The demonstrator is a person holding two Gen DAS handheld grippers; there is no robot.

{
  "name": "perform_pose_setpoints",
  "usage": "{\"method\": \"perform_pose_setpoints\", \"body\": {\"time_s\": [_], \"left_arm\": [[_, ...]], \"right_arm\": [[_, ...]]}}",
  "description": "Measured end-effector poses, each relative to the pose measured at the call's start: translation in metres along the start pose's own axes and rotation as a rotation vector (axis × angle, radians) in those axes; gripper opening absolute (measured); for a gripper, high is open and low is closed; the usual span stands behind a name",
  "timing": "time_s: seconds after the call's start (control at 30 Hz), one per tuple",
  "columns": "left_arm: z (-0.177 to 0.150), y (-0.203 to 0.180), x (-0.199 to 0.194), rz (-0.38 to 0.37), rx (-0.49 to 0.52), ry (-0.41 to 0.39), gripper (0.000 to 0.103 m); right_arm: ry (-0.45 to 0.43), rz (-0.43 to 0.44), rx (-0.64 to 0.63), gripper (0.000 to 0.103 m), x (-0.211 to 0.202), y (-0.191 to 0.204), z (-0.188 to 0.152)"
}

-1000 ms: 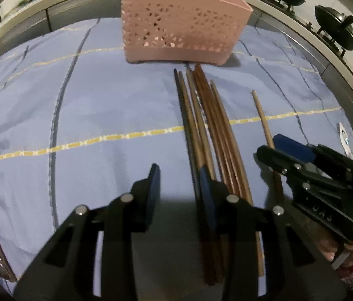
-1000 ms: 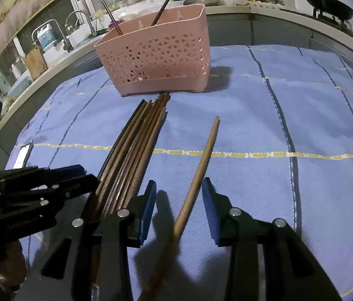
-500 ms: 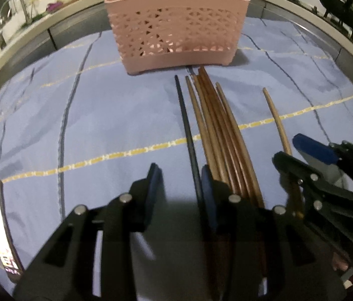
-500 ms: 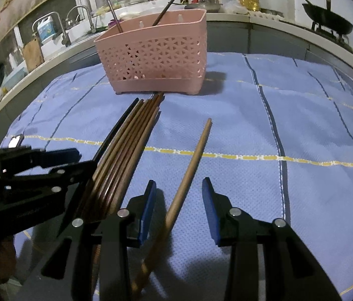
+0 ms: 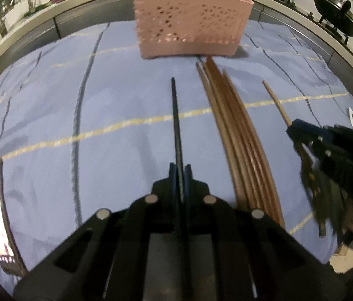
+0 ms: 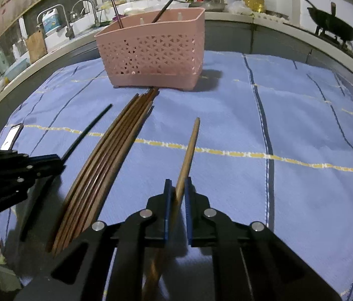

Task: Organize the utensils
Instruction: 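Lift the held chopsticks with both tools and carry them over the pink basket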

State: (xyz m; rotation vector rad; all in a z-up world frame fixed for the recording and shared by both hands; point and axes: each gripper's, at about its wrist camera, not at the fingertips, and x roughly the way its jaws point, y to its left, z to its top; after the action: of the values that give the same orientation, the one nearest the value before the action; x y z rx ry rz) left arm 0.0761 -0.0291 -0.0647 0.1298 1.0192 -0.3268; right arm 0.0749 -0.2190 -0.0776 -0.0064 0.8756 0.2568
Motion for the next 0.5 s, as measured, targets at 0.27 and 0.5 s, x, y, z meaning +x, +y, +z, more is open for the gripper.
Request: {"method": "perform_pose_setpoints", "body": {"time_s": [0.27,0.5], "left_arm": [[0.016,0.001,0.008,0.013,0.017,0.017,0.015],[0.047,-0.002,0.025,0.023,0.04,-0.002,0.016]], "right_arm": [[0.041,0.041,0.06,0.011,0.001,-0.013,0.005],[0.075,0.05,0.067,0.011,0.016,-0.021,0.031]]}}
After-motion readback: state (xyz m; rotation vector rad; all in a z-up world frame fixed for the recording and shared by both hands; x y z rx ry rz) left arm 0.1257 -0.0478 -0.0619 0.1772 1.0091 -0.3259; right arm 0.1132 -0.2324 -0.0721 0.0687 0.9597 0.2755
